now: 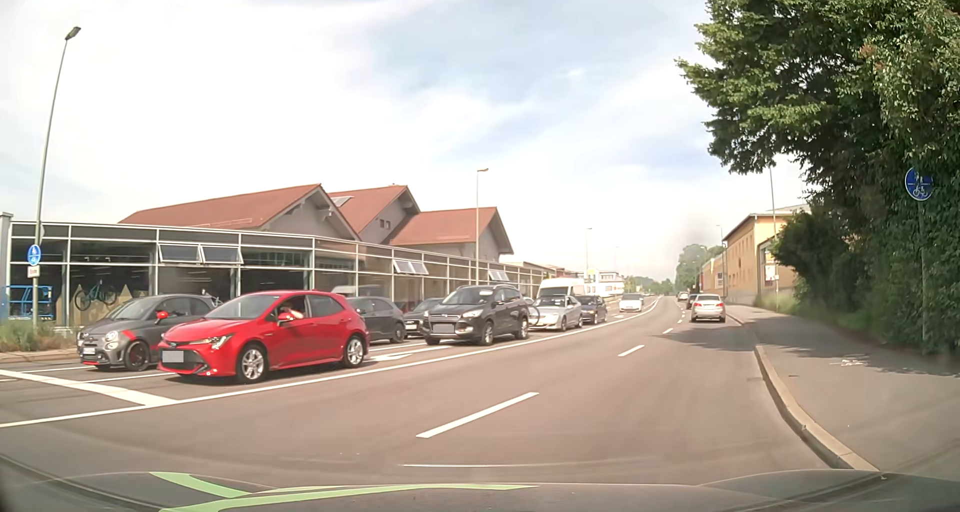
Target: Follow the waypoints while adhering to traffic rules and regulations
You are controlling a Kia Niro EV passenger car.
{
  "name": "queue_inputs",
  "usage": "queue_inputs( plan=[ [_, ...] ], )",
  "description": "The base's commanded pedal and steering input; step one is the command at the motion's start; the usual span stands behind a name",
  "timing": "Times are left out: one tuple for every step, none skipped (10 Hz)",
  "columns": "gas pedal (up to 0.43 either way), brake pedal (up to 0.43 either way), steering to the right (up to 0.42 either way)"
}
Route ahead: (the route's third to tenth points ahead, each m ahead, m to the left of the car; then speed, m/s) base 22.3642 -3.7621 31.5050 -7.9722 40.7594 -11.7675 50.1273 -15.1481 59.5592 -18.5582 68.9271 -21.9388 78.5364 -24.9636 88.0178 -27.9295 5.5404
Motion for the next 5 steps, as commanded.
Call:
queue_inputs(
  plan=[
    [0.189, 0.000, 0.215],
    [0.189, 0.000, 0.215],
    [0.197, 0.000, 0.215],
    [0.209, 0.000, 0.213],
    [0.220, 0.000, 0.209]
  ],
)
